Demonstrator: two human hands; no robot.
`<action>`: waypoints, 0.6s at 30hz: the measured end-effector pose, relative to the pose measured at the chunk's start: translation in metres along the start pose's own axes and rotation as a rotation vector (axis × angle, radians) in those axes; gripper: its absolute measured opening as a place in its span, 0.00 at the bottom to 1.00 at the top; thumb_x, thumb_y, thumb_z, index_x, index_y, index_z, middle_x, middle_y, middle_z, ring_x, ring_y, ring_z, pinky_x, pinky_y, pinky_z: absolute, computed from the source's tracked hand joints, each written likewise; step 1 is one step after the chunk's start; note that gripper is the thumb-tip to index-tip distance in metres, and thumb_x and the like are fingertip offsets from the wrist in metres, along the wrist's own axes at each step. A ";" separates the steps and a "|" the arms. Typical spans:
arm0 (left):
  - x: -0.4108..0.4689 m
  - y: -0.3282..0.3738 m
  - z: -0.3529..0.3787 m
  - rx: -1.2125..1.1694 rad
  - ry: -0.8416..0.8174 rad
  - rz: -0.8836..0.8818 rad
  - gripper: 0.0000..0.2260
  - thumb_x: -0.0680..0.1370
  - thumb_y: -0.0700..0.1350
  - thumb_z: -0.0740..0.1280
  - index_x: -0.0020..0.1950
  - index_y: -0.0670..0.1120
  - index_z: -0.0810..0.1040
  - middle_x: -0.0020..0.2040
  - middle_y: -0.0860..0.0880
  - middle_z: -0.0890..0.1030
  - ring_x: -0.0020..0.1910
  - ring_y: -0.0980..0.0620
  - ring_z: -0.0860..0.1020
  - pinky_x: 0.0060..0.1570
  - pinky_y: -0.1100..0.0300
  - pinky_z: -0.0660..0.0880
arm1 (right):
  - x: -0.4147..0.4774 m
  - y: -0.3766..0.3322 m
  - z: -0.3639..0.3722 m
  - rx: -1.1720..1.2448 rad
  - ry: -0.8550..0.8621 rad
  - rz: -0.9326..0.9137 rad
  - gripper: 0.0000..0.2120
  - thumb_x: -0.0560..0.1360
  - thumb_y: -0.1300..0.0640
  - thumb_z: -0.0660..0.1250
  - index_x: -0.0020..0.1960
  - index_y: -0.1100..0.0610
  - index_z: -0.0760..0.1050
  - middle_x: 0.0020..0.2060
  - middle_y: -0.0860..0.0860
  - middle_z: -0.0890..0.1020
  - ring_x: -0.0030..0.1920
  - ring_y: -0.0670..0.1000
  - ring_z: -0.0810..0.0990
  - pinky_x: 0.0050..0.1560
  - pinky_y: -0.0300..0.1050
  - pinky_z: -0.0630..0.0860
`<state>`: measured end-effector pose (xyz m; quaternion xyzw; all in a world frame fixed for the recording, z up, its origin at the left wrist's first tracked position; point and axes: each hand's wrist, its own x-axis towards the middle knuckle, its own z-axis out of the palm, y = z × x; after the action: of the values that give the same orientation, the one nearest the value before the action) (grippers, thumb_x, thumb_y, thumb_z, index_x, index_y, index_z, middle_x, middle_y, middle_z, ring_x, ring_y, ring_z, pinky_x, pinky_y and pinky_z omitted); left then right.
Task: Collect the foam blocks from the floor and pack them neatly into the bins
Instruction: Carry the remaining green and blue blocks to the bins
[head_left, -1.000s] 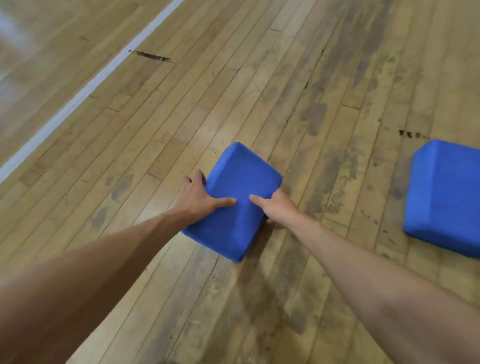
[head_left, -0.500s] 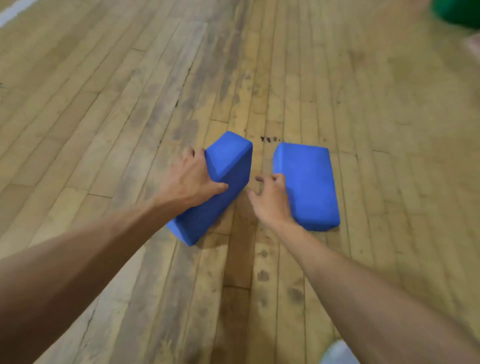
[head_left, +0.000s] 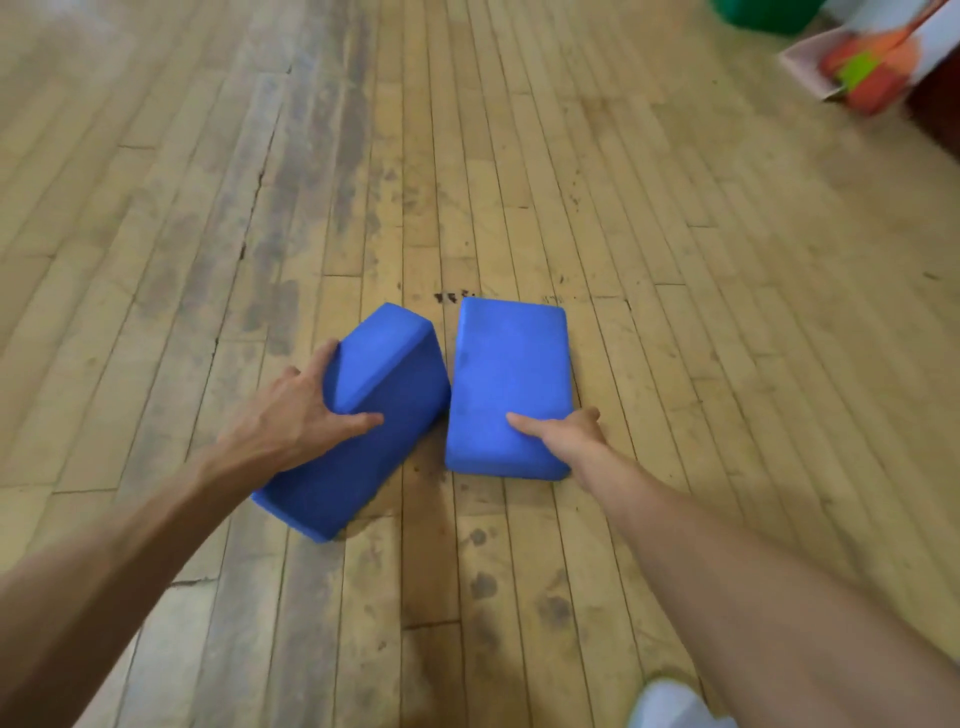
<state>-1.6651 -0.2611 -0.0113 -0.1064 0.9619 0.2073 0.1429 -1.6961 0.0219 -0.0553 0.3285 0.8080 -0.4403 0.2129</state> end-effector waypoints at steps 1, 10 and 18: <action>0.000 0.000 -0.001 0.038 -0.022 0.016 0.46 0.66 0.64 0.72 0.76 0.57 0.49 0.58 0.43 0.72 0.56 0.39 0.74 0.47 0.53 0.68 | 0.000 0.001 0.005 0.023 0.000 0.019 0.52 0.63 0.44 0.79 0.72 0.64 0.53 0.68 0.55 0.69 0.65 0.57 0.72 0.63 0.51 0.72; 0.008 -0.014 0.003 -0.105 -0.002 -0.075 0.45 0.64 0.57 0.76 0.73 0.45 0.56 0.64 0.42 0.70 0.60 0.40 0.73 0.56 0.47 0.72 | -0.019 -0.011 0.025 0.291 -0.151 -0.020 0.32 0.53 0.50 0.84 0.53 0.56 0.77 0.51 0.50 0.84 0.51 0.52 0.82 0.55 0.50 0.80; -0.111 -0.041 -0.049 -0.280 0.099 -0.306 0.44 0.64 0.61 0.75 0.72 0.43 0.60 0.65 0.42 0.71 0.63 0.40 0.72 0.58 0.46 0.71 | -0.135 -0.041 0.017 -0.256 0.029 -0.248 0.49 0.55 0.48 0.81 0.68 0.54 0.59 0.61 0.52 0.74 0.58 0.57 0.76 0.54 0.50 0.74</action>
<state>-1.5621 -0.3029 0.0518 -0.2800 0.9023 0.3092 0.1091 -1.6308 -0.0549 0.0450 0.2027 0.8948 -0.3520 0.1852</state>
